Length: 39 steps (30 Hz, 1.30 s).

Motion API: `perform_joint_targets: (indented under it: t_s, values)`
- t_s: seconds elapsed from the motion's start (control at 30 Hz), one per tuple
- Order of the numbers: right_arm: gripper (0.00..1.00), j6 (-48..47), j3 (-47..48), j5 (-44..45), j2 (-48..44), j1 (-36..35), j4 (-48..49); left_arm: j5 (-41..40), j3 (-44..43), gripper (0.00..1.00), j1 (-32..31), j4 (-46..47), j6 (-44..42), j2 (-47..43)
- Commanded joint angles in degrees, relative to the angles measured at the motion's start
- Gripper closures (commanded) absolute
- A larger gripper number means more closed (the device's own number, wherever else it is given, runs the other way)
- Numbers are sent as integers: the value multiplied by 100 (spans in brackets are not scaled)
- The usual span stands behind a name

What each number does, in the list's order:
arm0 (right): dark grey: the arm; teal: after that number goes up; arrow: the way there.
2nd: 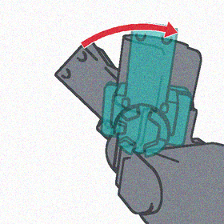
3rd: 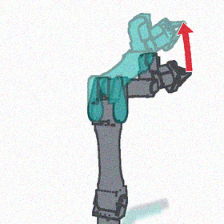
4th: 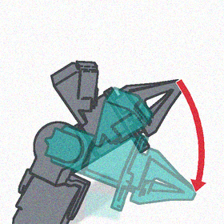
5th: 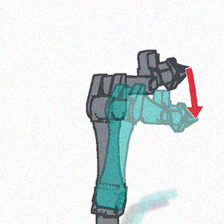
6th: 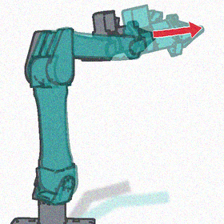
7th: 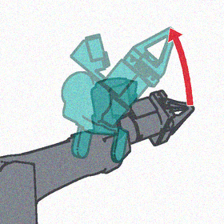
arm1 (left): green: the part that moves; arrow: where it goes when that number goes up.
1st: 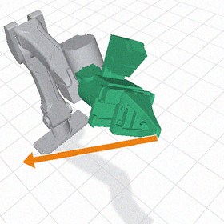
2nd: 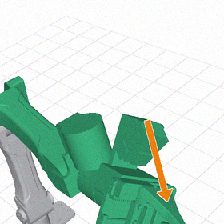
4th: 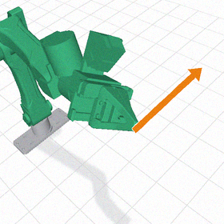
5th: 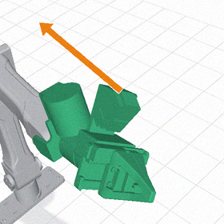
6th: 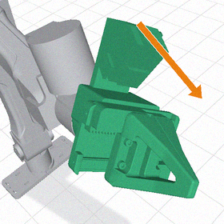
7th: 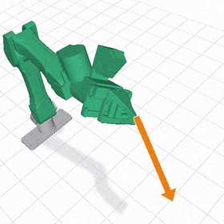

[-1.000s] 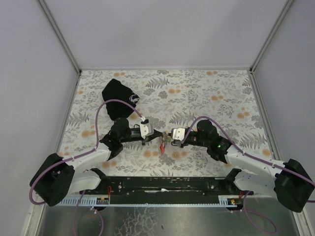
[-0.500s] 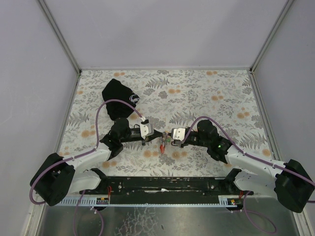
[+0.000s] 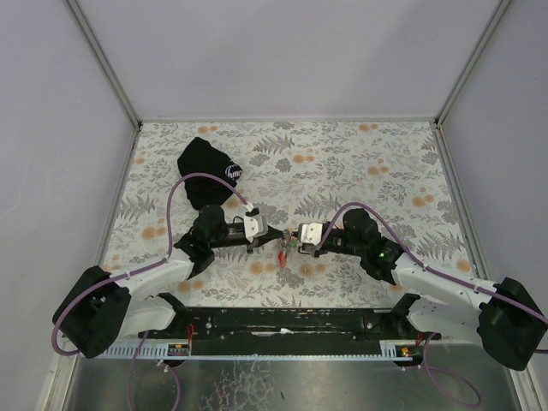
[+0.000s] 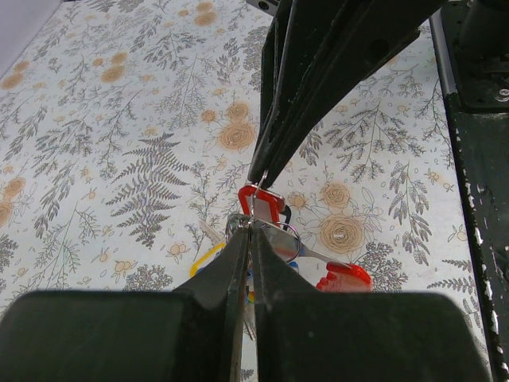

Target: Put the keys on the keyring

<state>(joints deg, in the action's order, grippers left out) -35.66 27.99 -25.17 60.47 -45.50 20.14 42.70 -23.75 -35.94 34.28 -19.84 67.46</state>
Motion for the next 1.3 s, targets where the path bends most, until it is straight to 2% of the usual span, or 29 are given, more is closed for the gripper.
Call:
perform_joint_targets:
  t_s: [0.0, 0.53, 1.27]
  values:
    - [100, 90, 238, -179, -96, -55, 201, 106, -122, 100, 0, 325, 16, 48]
    - [100, 153, 252, -37, -84, -56, 267, 202, -152, 100, 0, 276, -20, 76]
    - [100, 28, 355, -58, -162, -49, -105, 90, -182, 100, -1, 166, -65, 23]
